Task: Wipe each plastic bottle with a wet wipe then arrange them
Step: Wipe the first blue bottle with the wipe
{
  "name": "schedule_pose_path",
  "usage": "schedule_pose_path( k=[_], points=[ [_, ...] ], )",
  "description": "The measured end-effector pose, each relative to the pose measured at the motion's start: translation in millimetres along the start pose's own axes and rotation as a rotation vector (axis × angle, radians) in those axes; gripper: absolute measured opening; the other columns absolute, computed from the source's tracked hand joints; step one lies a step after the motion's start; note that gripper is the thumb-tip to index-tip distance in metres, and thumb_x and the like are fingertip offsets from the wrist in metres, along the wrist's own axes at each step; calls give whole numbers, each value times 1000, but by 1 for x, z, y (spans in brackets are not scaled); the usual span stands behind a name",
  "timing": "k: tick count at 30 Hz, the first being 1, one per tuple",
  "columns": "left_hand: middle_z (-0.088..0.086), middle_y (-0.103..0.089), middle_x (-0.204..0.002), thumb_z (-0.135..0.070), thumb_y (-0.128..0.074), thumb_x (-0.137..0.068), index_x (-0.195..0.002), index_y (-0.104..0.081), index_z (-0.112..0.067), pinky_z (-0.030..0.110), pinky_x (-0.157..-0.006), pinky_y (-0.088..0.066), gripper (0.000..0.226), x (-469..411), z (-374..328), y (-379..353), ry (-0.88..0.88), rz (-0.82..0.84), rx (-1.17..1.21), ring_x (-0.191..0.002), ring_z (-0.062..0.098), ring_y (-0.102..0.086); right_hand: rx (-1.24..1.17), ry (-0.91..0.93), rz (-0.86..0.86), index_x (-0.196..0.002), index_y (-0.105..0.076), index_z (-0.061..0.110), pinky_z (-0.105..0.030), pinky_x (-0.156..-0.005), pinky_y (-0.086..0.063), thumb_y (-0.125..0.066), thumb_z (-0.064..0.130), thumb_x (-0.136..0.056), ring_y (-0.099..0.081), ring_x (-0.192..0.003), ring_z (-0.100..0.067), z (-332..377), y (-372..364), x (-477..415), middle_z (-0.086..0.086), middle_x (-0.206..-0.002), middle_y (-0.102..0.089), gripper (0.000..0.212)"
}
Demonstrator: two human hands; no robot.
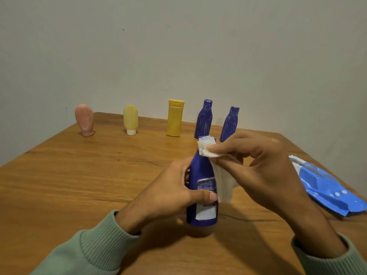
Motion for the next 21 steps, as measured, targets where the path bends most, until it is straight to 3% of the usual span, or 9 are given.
schedule_pose_path(
  k=[6,13,17,21],
  points=[
    [-12,-71,-102,-20,-81,-73,-110,-57,-30,21,-78,-57,46,0,-3,-2,-15,24,-12,-94,2,-68,43,61,-101,-105,-67,20,0,-70,-41,-63,23,-81,-54,-86,9,-2,4,1,10,-95,-60,25],
    [-7,-73,-101,-13,-80,-73,-108,-59,-22,26,-80,-58,43,3,-3,-6,10,78,65,-95,8,-70,57,66,227,-98,-72,26,-9,-62,-45,-68,23,-80,-56,-86,-3,7,-13,3,15,-91,-59,18],
    [-5,-75,-97,-23,-75,-65,-109,-58,-22,22,-65,-56,48,5,-8,-3,26,108,188,-89,14,-73,62,-15,144,-97,-70,28,-9,-57,-43,-68,23,-78,-56,-88,-2,-8,8,0,17,-91,-60,20],
    [-2,-75,-96,-24,-75,-64,-111,-56,-21,23,-64,-56,50,3,-2,0,77,95,255,-89,16,-73,-19,-127,47,-98,-71,27,-9,-65,-48,-63,33,-73,-57,-87,-2,-21,22,-3,18,-90,-61,27]
  ],
)
Point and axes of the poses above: each hand's wrist, its own x-axis away from the middle knuckle, its own y-axis out of the back of the hand, z = x × y, the point moved 8 cm from there along -x, towards the middle knuckle
